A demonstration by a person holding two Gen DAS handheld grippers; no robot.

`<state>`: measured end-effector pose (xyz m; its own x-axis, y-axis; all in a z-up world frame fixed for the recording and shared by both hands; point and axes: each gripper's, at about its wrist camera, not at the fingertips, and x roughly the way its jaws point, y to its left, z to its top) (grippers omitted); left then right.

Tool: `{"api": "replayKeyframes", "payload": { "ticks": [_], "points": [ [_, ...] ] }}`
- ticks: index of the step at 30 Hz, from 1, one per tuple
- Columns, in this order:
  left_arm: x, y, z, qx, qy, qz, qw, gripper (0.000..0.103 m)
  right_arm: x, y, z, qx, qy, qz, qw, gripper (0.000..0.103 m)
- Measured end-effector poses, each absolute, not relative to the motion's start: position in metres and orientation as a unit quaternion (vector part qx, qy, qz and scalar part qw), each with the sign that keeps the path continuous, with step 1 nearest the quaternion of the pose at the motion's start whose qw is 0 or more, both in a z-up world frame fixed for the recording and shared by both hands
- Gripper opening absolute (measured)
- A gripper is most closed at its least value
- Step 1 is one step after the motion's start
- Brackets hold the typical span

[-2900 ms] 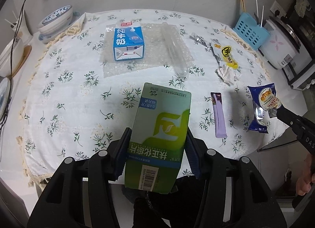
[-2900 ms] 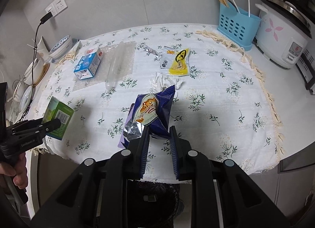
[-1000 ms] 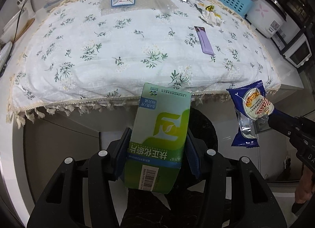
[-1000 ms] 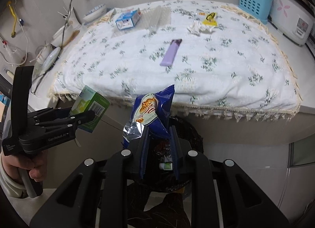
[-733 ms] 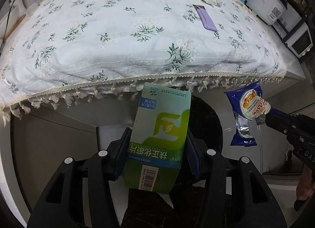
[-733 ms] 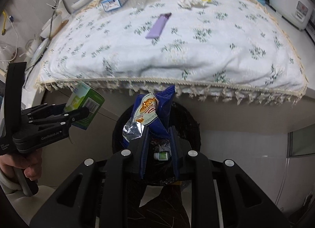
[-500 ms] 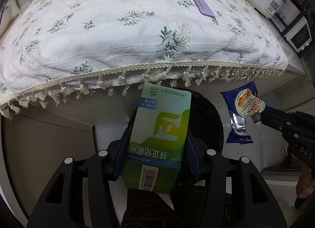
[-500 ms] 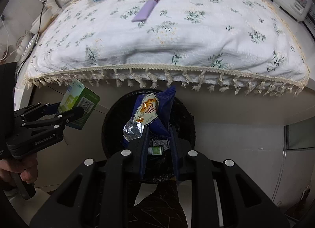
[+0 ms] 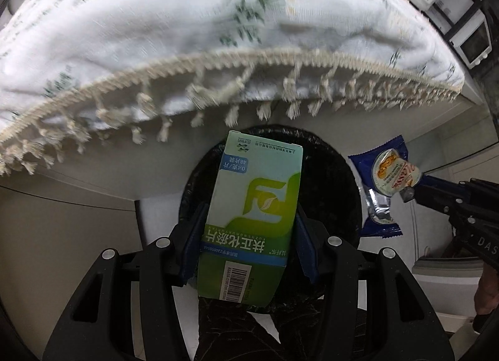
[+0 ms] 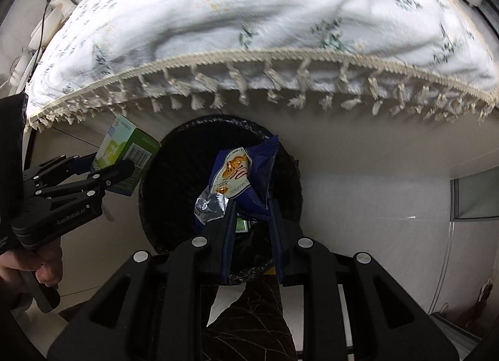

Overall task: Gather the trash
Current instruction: 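Open the left tool over the bin while the right tool releases the blue wrapper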

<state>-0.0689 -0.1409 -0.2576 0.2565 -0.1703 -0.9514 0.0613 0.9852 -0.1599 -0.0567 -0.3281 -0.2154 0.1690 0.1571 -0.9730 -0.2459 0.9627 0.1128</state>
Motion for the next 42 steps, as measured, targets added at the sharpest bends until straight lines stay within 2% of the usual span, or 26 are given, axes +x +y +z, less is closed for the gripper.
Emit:
{"api": "replayKeyframes", "payload": {
  "ticks": [13,22,28,30,32,34,42],
  "points": [
    [-0.055,-0.180,-0.297,-0.043,0.627,-0.088,0.773,0.051,-0.065,-0.364,-0.233,-0.027,0.647,0.105,0.755,0.020],
    [-0.054,-0.206,-0.298,-0.039,0.621,-0.111,0.775,0.054,-0.065,-0.377,-0.230,-0.027,0.648,0.099,0.755,0.020],
    [-0.054,-0.187,-0.284,-0.057,0.609,-0.089,0.786,0.081,-0.063,-0.370,-0.230,-0.031,0.648,0.113,0.753,0.020],
    [-0.057,-0.175,-0.277,-0.065,0.603,-0.082,0.791,0.084,-0.061,-0.362,-0.233,-0.034,0.648,0.120,0.751,0.020],
    [-0.061,-0.164,-0.273,-0.072,0.600,-0.070,0.794,0.094,-0.059,-0.353,-0.237,-0.038,0.650,0.128,0.748,0.020],
    [-0.066,-0.151,-0.269,-0.082,0.595,-0.056,0.797,0.097,-0.058,-0.342,-0.239,-0.043,0.651,0.136,0.745,0.020],
    [-0.079,-0.102,-0.260,-0.101,0.596,-0.021,0.797,0.097,-0.053,-0.299,-0.252,-0.062,0.651,0.168,0.738,0.020]
  ]
}}
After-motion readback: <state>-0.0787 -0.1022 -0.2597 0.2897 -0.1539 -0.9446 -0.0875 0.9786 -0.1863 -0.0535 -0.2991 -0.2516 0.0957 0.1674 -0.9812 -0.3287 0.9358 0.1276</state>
